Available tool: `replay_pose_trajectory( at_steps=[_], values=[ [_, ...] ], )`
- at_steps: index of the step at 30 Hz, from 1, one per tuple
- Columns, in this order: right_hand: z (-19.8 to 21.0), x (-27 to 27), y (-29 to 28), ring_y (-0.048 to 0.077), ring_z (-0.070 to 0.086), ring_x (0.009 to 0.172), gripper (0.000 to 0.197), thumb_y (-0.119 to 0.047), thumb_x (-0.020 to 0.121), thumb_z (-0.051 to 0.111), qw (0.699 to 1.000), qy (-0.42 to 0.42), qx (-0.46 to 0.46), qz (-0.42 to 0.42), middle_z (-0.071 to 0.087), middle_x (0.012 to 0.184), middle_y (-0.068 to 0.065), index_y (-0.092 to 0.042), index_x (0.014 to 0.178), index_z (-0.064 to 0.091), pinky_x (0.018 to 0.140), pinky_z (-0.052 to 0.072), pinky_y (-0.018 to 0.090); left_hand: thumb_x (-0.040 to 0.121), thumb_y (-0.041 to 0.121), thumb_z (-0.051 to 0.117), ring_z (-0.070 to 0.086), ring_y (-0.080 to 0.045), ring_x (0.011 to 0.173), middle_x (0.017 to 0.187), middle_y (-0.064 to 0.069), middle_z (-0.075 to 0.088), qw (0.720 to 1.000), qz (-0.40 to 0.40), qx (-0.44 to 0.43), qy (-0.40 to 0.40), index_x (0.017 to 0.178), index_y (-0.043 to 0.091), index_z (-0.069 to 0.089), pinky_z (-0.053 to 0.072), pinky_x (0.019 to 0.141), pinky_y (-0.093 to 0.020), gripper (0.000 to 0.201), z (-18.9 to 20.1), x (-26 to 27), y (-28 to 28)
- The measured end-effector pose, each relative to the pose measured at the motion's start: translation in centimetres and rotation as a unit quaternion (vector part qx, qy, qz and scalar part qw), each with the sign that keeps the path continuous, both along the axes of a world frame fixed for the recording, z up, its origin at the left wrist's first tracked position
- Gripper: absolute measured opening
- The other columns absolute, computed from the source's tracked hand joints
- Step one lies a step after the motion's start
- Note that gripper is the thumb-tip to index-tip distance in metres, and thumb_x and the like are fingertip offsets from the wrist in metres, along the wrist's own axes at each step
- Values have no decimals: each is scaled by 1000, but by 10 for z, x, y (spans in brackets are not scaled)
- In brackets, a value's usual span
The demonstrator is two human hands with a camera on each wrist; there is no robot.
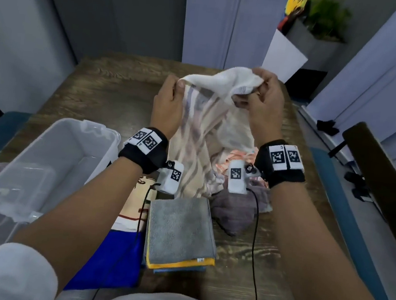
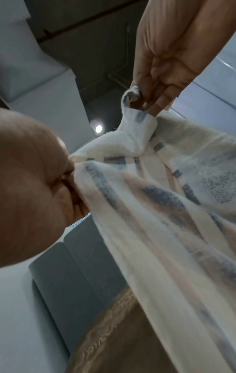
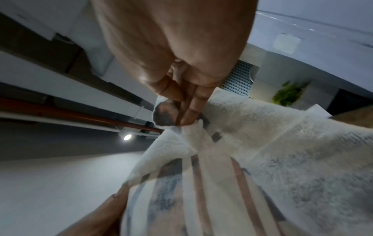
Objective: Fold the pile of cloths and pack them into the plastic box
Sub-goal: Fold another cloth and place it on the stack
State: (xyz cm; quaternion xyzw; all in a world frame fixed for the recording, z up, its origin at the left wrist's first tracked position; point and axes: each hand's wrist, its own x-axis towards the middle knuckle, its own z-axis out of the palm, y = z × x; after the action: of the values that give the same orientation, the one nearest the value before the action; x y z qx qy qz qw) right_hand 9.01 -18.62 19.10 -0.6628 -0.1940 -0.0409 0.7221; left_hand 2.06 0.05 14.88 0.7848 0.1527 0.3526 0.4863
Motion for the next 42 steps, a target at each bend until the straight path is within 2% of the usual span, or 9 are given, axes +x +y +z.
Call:
replay_pose_trajectory(
  at_steps=[10,17,21,25,28,33,36,39,42],
  values=[
    [37,-16,-3,21,65,115,37,7,94,49,994,-106,-9,22,69,121,15,-4,129,55,102,52,39,86,50,73,56,11,114,133,18,56,935,-321,-31,147,142,33,37,47,92,-11,68,29,-28,-23],
    [32,-9,-8,16,54,128,78,-17,91,63,989,-118,-89,11,50,141,12,-17,155,19,110,45,38,100,10,57,62,10,82,94,12,71,983,-182,-23,-7,111,20,69,45,76,-11,19,61,-25,-30],
    [-30,-14,-12,23,41,142,114,-33,84,80,979,22,-204,-6,8,166,10,-29,159,-6,112,44,44,98,19,50,63,-20,85,97,-20,72,981,-186,-58,15,103,2,71,52,80,-45,27,76,-22,-21],
    [-87,-52,-7,20,70,99,60,-59,94,59,919,281,-199,193,68,123,15,-15,135,55,88,59,44,104,26,48,67,-24,87,94,-15,73,966,-234,-107,26,96,8,73,50,82,-40,32,84,-30,-25],
    [-122,-76,-3,27,70,106,76,-79,88,48,864,362,-182,299,73,116,13,-13,119,70,96,54,45,105,42,44,70,-22,97,105,-12,75,958,-245,-144,33,101,15,73,53,87,-38,40,81,-36,-25],
    [-112,-81,-11,10,71,70,11,-17,100,61,913,278,-97,281,76,83,3,-7,103,65,63,56,23,95,58,40,62,-22,81,88,-19,70,972,-162,-165,51,92,3,67,45,74,-40,61,84,-39,-11],
    [-96,-58,-17,24,73,96,22,-29,98,65,937,250,-79,230,74,110,11,-13,113,69,84,59,36,105,45,35,60,-17,71,75,-5,64,979,-97,-177,22,82,10,61,45,70,-34,49,102,-38,-1],
    [-85,-31,-24,32,69,108,33,-35,86,73,960,222,-84,146,72,117,14,-18,115,72,103,50,52,104,51,34,70,-28,102,109,-14,73,963,-140,-228,-41,111,9,73,53,98,-47,58,122,-36,14],
    [-75,-17,-31,28,72,90,33,-14,90,63,961,257,-17,98,71,111,19,-3,121,68,87,59,44,105,51,28,62,-24,123,126,-7,69,939,-202,-271,-67,120,22,74,41,112,-52,56,133,-39,19]
  ],
)
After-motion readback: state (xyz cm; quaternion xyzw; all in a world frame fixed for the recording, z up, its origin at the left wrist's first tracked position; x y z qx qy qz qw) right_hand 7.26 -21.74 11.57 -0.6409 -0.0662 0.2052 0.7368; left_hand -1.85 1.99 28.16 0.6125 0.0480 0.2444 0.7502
